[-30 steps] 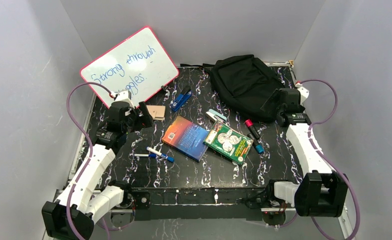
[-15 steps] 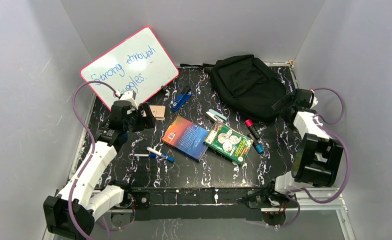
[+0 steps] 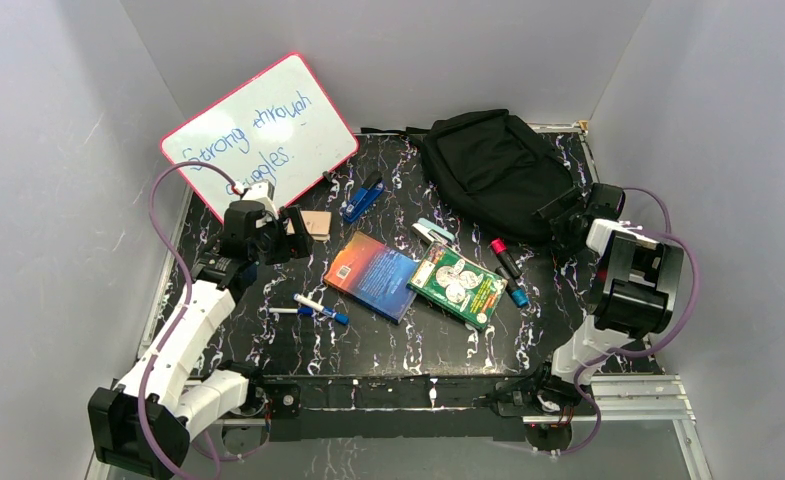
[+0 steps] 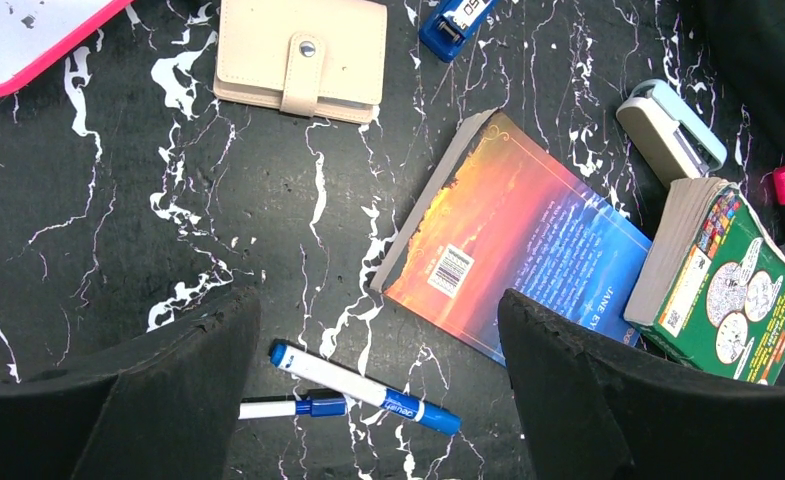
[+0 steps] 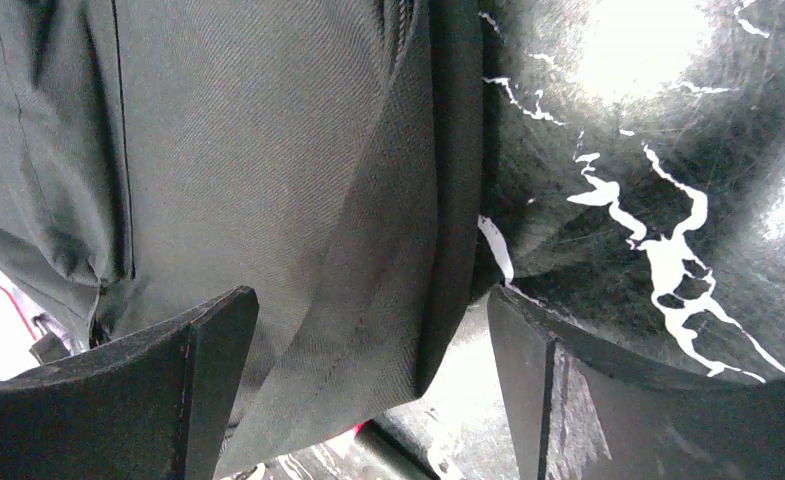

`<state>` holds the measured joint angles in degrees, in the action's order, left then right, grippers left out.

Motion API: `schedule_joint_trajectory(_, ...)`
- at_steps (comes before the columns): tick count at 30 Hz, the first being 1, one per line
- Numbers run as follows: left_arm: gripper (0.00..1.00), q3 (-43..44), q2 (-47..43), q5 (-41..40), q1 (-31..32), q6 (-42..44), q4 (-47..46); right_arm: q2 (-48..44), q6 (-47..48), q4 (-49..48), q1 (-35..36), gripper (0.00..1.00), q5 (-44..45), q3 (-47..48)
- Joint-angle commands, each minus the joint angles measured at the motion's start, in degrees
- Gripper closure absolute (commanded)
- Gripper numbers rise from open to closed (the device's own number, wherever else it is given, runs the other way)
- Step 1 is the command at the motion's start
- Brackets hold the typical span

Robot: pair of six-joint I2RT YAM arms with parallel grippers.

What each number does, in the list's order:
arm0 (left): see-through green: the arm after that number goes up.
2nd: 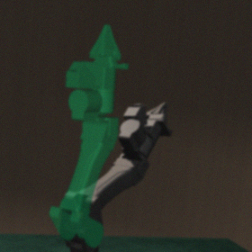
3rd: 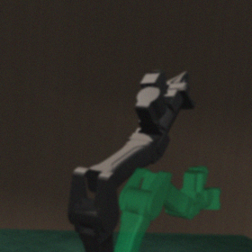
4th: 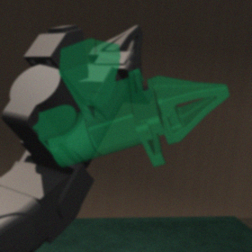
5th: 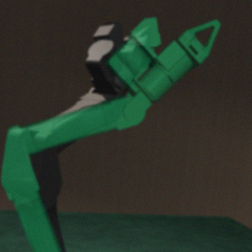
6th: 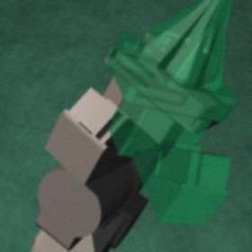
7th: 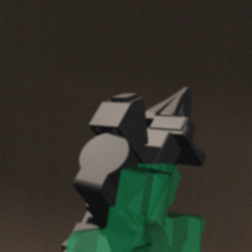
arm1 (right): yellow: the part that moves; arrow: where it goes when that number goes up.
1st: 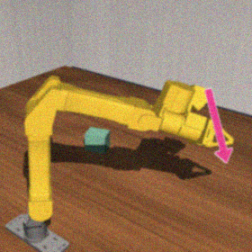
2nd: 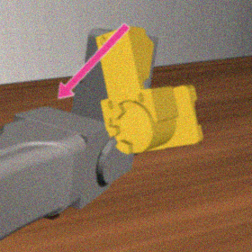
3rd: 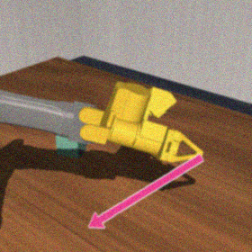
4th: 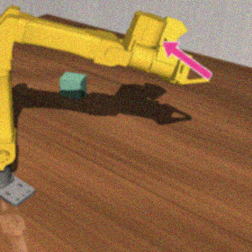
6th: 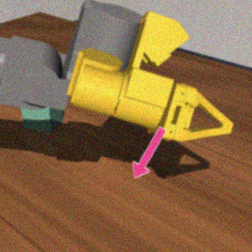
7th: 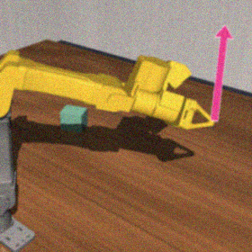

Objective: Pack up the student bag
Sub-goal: Pick up the student bag at the center of the board.

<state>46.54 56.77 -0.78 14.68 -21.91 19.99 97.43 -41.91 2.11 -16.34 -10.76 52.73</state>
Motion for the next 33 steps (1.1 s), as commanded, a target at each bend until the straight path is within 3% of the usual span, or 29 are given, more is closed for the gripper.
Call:
schedule_joint_trajectory(1, 0.15, 0.65, -0.34, 0.57, -0.44, 0.24, 0.7, 1.8, -2.69, -2.39, -0.91, 0.08, -3.2, 1.53)
schedule_joint_trajectory(7, 0.15, 0.74, 0.48, 2.61, -1.1, 0.09, 0.52, 4.43, -5.25, -5.04, -2.13, 0.31, -5.22, 0.89)
schedule_joint_trajectory(15, 0.15, 0.57, 0.62, 4.08, -2.98, -0.15, 0.12, 4.39, -4.78, -13.63, -2.91, 0.82, -12.67, 0.72)
schedule_joint_trajectory(19, 0.15, 0.31, 0.58, 5.16, -3.95, -0.24, -0.23, 0.81, -3.12, -15.68, -2.7, 1.0, -14.28, 2.74)
schedule_joint_trajectory(25, 0.15, -0.01, 0.32, 5.91, -4.47, -0.24, -0.76, -4.8, 5.86, -7.26, 0.32, 1.0, -13.05, 14.59)
schedule_joint_trajectory(33, 0.12, -0.31, -0.87, 5.25, -4.84, -0.24, -0.9, -7.6, 19.89, 7.1, 10.57, 1.0, -2.71, 33.09)
